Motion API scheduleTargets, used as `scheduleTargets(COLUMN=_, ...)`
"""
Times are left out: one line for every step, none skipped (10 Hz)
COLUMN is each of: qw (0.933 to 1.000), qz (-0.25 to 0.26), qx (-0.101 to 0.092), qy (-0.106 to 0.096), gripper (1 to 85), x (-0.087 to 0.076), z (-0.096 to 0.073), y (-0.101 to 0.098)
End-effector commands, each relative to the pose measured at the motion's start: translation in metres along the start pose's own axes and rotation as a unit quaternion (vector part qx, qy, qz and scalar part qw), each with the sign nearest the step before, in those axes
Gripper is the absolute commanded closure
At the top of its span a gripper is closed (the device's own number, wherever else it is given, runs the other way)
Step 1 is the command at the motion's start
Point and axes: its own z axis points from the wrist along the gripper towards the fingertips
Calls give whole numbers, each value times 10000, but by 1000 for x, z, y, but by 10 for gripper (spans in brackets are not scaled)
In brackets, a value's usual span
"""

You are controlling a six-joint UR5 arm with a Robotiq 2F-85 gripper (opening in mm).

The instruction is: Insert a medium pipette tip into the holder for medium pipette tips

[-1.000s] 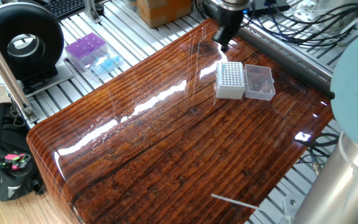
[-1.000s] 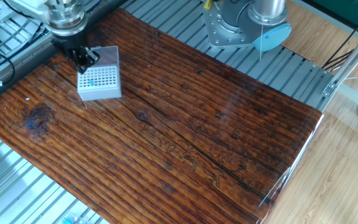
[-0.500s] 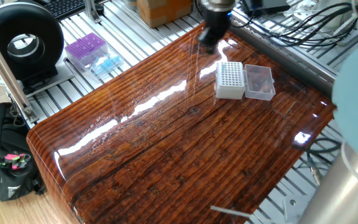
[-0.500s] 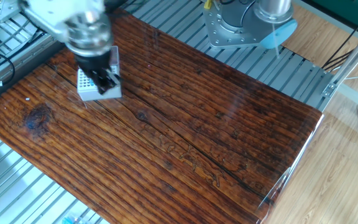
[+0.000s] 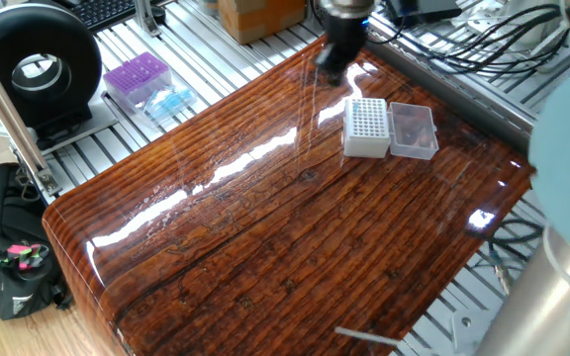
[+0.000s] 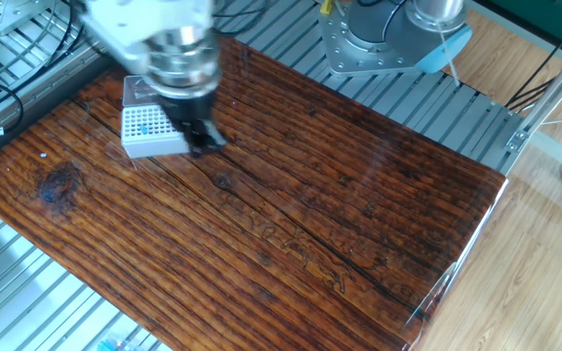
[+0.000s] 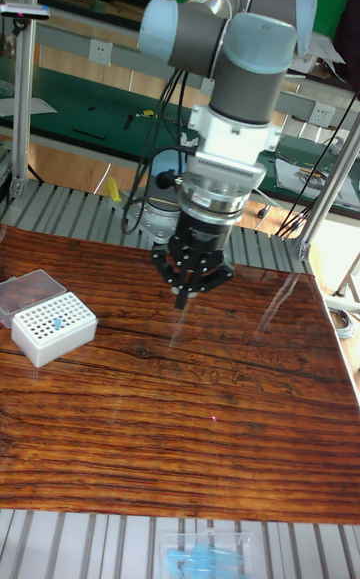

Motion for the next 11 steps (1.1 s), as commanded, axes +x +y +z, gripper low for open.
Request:
scheduleTargets(qw=9998, qz=-109, qx=-158, qy=40, gripper=847, x=14, z=-4, y=21)
scheduleTargets(qw=9997, qz=-218, qx=-125, qy=67, gripper=847, x=10, z=3, y=14)
scheduleTargets(qw=9991, qz=-389, qx=-88, qy=155, gripper=847, x=11, z=8, y=7)
scheduleTargets(qw=9983, qz=-508, qx=88, qy=281, gripper=847, x=18, z=8, y=-3)
scheduleTargets(qw=9981, qz=-506, qx=16, qy=340, gripper=847, x=21, z=7, y=1)
scheduleTargets(qw=9979, qz=-552, qx=14, qy=341, gripper=847, x=21, z=9, y=1)
scheduleTargets(qw=9978, qz=-567, qx=21, qy=340, gripper=847, x=19, z=12, y=-1)
scheduleTargets(qw=9976, qz=-605, qx=20, qy=341, gripper=847, x=17, z=15, y=-3)
scheduleTargets(qw=9974, qz=-644, qx=10, qy=326, gripper=847, x=15, z=16, y=-5)
scheduleTargets(qw=9972, qz=-674, qx=1, qy=312, gripper=847, x=13, z=18, y=-7)
scheduleTargets(qw=9970, qz=-704, qx=-16, qy=305, gripper=847, x=12, z=19, y=-9)
